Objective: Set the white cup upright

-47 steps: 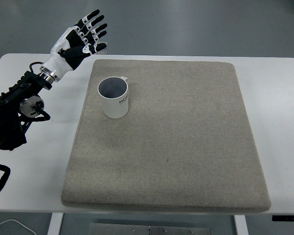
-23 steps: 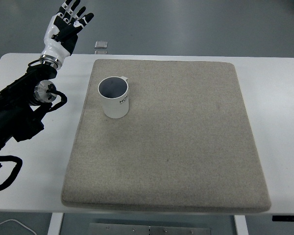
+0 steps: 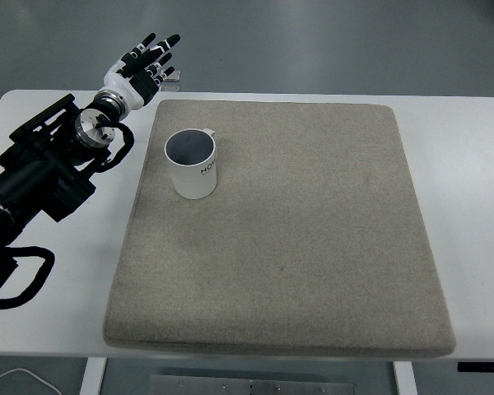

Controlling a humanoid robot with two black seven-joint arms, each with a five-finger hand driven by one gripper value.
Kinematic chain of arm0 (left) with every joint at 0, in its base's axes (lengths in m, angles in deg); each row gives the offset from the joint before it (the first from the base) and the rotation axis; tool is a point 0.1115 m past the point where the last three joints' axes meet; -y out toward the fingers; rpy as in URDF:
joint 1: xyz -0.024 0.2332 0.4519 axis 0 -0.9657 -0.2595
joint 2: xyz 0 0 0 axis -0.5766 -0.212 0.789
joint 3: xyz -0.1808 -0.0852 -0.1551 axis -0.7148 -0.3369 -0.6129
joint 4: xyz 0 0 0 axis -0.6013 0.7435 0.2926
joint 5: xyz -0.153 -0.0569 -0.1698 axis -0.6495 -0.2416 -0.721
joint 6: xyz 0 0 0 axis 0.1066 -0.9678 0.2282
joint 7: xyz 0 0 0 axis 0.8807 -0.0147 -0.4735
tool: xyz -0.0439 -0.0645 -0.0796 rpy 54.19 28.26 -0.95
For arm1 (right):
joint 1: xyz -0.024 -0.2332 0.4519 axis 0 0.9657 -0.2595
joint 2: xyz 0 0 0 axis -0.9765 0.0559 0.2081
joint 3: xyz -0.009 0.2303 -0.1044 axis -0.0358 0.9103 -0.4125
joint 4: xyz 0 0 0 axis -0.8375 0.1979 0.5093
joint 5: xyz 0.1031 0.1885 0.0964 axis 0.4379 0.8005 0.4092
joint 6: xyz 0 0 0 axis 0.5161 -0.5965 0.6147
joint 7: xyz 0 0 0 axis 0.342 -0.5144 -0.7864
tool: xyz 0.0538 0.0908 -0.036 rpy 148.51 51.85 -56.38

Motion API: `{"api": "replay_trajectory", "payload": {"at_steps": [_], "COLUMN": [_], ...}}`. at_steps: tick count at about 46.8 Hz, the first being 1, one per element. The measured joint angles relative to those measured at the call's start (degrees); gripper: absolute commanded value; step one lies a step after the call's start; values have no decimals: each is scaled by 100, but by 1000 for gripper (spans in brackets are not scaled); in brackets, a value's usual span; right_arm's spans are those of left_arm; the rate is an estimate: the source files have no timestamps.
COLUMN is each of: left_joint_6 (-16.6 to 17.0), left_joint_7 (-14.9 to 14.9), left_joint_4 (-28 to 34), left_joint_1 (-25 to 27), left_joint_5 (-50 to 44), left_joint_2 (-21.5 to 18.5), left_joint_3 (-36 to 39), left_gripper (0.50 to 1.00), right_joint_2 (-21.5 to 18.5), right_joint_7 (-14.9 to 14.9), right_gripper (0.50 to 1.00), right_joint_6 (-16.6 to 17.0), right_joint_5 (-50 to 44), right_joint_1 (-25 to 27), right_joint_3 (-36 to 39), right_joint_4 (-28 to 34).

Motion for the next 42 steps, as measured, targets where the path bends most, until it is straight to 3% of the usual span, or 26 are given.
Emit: {"api": "replay_trajectory", "payload": {"at_steps": [42], "left_joint_6": [26], "left_joint_7": [5], "left_joint_4": [-62], "left_joint_1": [-116], "left_joint_5": [-23], "left_joint_2": [42], "left_joint_3": [-11], "left_gripper": [999], "right_joint_2": [0], "right_joint_7": [-1], "right_gripper": [930], "right_joint_6": [0], "right_joint_5": [0], "right_joint_1": [0], "right_joint_3": [0], "right_joint_4": [-3]}}
